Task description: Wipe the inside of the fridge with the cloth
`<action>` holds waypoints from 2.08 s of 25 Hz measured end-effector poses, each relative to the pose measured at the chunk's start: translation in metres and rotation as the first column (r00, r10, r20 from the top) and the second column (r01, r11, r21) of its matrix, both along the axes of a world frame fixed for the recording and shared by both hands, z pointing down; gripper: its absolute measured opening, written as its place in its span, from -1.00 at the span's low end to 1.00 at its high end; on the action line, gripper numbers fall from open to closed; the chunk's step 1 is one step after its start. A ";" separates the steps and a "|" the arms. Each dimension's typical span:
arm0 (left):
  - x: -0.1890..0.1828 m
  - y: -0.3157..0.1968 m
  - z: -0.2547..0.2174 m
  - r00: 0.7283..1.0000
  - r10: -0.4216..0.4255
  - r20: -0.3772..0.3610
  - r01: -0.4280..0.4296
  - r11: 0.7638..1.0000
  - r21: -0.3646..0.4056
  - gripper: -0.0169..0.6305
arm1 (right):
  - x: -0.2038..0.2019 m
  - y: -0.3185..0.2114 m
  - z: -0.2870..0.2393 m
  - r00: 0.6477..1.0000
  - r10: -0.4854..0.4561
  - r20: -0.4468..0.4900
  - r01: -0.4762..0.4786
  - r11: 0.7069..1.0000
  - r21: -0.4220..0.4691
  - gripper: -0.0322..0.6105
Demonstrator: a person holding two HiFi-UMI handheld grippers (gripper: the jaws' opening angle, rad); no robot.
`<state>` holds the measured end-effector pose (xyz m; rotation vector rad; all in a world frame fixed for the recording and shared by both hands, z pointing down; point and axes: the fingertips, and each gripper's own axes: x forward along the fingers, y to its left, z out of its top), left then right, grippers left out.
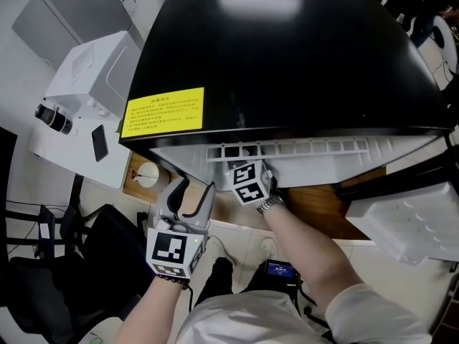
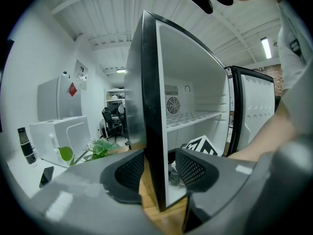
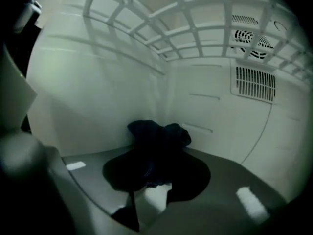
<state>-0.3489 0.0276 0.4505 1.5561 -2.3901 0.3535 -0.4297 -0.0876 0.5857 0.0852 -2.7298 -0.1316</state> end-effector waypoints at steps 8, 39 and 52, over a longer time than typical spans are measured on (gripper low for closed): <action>0.000 0.001 0.000 1.000 -0.014 -0.012 0.014 1.000 0.015 -0.35 | 0.023 -0.026 0.011 0.995 0.075 -0.072 -0.073 0.997 0.029 -0.51; -0.001 0.001 0.002 0.998 -0.058 -0.020 0.058 0.998 0.026 -0.34 | 0.154 -0.183 0.018 0.884 0.421 -0.201 -0.390 0.904 0.178 -0.52; -0.002 0.000 0.003 0.996 -0.087 -0.016 0.087 0.996 0.010 -0.34 | 0.165 -0.184 -0.006 0.873 0.467 -0.139 -0.446 0.881 0.156 -0.52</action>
